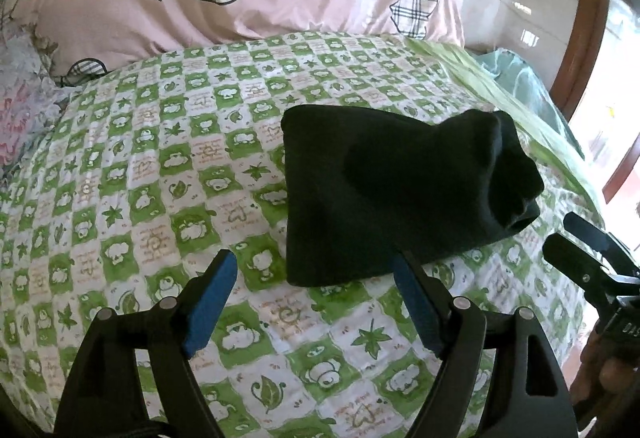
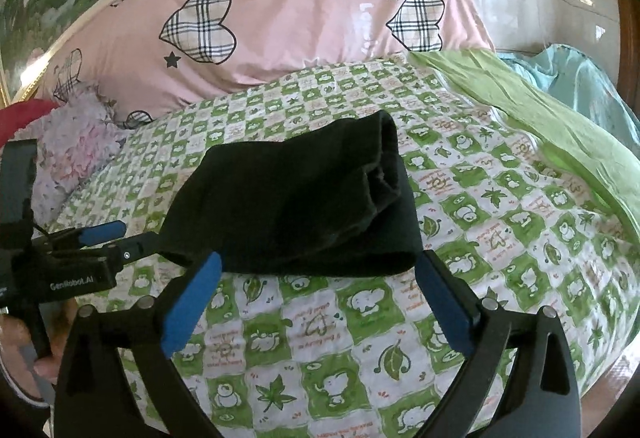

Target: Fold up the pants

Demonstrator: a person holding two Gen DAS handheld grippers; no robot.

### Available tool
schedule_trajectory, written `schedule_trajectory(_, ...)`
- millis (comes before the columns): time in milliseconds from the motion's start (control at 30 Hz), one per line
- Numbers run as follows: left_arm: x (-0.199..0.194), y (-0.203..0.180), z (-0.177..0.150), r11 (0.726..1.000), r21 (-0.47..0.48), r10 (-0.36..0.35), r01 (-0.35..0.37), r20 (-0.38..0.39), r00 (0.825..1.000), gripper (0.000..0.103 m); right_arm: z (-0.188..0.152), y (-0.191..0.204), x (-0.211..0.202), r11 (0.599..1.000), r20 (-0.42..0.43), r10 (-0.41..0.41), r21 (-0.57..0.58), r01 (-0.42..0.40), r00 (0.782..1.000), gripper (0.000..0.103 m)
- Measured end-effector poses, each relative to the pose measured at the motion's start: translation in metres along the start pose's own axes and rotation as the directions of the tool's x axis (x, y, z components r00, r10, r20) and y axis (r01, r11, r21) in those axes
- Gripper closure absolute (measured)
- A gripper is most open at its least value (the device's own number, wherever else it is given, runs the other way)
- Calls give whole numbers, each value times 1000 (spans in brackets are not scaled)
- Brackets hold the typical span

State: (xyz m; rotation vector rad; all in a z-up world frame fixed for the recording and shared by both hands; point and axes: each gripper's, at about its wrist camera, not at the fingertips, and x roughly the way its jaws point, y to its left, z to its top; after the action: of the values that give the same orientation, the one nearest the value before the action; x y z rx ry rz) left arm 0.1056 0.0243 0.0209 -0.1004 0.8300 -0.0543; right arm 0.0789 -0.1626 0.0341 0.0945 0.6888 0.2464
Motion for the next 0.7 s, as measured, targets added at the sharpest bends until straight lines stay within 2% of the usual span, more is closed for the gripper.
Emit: schedule_trajectory(700,16,1,-2,1000,-19,9,-10,-23,1000,22,-4,1,15,998,-22,-67,-1,67,998,5)
